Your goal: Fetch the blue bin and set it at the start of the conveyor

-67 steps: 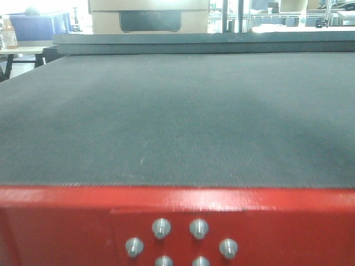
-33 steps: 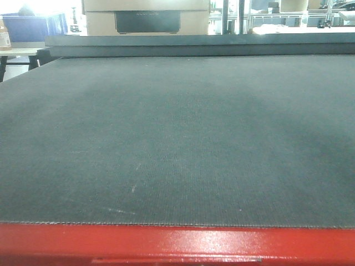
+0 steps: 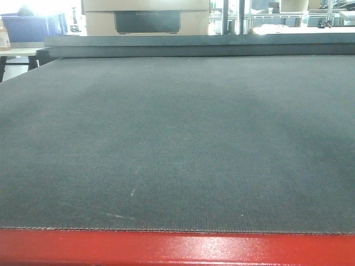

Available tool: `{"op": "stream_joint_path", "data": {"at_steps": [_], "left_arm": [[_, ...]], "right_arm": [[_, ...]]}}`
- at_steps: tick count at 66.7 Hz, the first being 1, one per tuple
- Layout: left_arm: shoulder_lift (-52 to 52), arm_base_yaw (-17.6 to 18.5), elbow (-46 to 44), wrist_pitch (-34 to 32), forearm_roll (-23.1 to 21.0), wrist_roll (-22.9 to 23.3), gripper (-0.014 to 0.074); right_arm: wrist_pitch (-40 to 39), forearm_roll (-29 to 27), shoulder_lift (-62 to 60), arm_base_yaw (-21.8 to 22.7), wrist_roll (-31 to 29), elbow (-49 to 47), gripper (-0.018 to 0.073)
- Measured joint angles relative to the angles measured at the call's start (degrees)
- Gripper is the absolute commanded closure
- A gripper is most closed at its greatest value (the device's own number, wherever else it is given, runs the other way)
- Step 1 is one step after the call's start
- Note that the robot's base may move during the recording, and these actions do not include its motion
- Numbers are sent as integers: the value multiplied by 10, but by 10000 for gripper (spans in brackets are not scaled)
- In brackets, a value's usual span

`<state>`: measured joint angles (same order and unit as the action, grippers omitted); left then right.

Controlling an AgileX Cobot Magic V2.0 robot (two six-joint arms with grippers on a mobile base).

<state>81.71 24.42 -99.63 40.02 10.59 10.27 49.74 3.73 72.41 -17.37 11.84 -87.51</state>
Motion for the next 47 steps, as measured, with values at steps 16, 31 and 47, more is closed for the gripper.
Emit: {"op": "stream_joint_path", "data": {"at_steps": [16, 31, 47], "left_arm": [[0, 0, 0, 0, 0, 0, 708], [0, 0, 0, 0, 0, 0, 708], [-3, 0, 0, 21, -11, 0, 708]], "right_arm": [[0, 0, 0, 0, 0, 0, 712], [0, 0, 0, 0, 0, 0, 712], [1, -3, -2, 1, 0, 0, 712]]}}
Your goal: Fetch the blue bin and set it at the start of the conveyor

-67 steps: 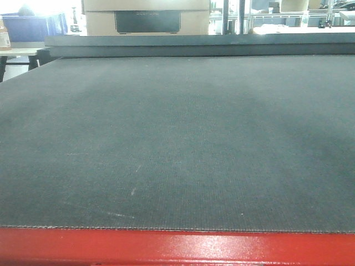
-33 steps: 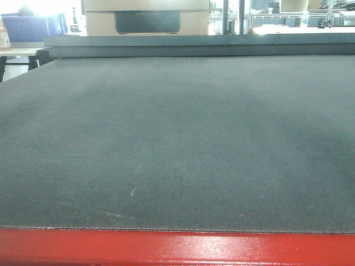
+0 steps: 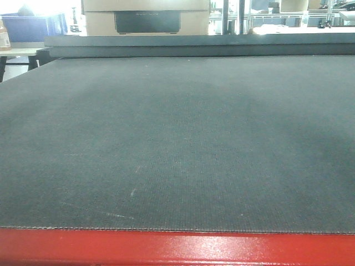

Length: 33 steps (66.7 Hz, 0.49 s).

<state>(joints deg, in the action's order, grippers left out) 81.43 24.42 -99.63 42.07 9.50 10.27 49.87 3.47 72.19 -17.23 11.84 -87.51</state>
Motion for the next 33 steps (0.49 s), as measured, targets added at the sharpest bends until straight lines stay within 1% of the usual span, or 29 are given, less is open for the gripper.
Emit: {"op": "stream_joint_path", "data": {"at_steps": [11, 17, 24, 29, 33], "left_arm": [[-5, 0, 0, 122, -29, 3, 708], [-8, 0, 25, 164, -39, 6, 708], [-11, 1, 87, 171, -47, 9, 708], [-11, 2, 138, 150, -55, 10, 708], [-11, 2, 188, 119, -59, 10, 708]], "right_arm": [[73, -19, -8, -1, -1, 0, 712], [102, -26, -8, -2, -1, 8, 712], [94, -29, -10, -2, -2, 51, 712], [72, -29, -10, -2, -2, 93, 712], [43, -29, -10, -2, -2, 137, 712]]}}
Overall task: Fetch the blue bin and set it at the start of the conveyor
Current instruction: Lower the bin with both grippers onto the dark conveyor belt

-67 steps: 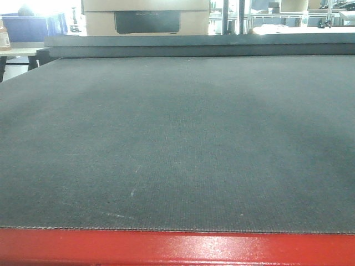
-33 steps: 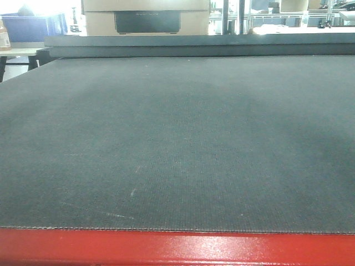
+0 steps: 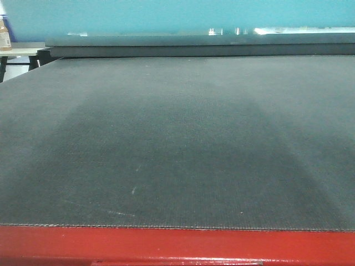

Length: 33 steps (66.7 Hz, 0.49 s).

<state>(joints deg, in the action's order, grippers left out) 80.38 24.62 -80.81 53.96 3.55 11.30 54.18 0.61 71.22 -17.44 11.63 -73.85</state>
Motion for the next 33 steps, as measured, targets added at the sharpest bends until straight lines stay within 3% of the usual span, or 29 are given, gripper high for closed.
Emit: {"op": "stream_joint_path", "data": {"at_steps": [13, 24, 33], "left_arm": [[0, 0, 129, -119, -6, 4, 708], [18, -5, 188, -186, -15, 5, 706], [36, -6, 196, -204, -14, 5, 657]], "right_arm": [[-117, 3, 11, 0, -1, 108, 712], [-157, 9, 49, 0, -1, 129, 705], [-170, 11, 87, 1, -2, 129, 580]]}}
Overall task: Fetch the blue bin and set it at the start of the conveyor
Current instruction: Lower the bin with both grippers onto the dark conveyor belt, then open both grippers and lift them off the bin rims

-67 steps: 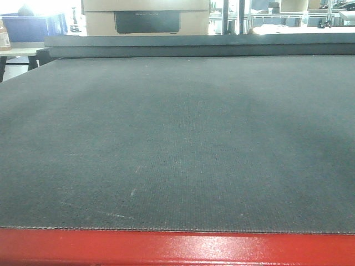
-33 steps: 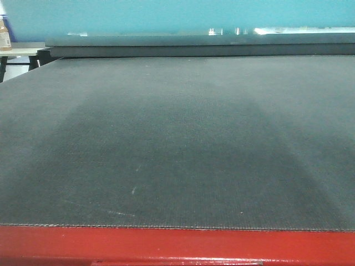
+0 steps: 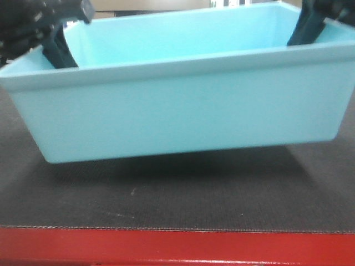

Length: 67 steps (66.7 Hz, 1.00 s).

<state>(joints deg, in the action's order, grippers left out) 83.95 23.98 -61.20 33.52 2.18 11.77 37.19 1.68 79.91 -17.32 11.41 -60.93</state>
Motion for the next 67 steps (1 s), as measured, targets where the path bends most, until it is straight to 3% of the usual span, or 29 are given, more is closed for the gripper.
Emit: {"op": "stream_joint_path", "data": {"at_steps": [8, 14, 17, 20, 32, 41, 50, 62, 67], "left_arm": [[8, 0, 2, -8, 1, 0, 462], [9, 2, 2, -17, -13, -4, 197], [9, 3, -2, -18, -18, -6, 34], [9, 5, -6, -18, -22, -6, -29], [-4, 5, -41, 20, -27, -6, 113], [-45, 5, -57, 39, -16, -7, 220], [-106, -16, -61, 56, 5, -8, 378], [-181, -88, -43, 78, 34, -10, 681], [-213, -119, -17, 80, 43, -18, 707]], "right_arm": [[-3, 0, 26, 1, -2, 0, 331], [-8, -11, 40, -1, -4, 0, 87], [-9, -17, 42, -2, -5, 0, 25], [-9, -20, 41, -4, -6, 0, -17], [2, -22, 19, -4, -9, -17, 25], [12, -17, -20, -4, -9, -40, 115], [22, 6, -64, 4, -9, -48, 347], [52, 31, -105, 55, -9, -41, 725], [54, 34, -121, 87, -9, -24, 721]]}}
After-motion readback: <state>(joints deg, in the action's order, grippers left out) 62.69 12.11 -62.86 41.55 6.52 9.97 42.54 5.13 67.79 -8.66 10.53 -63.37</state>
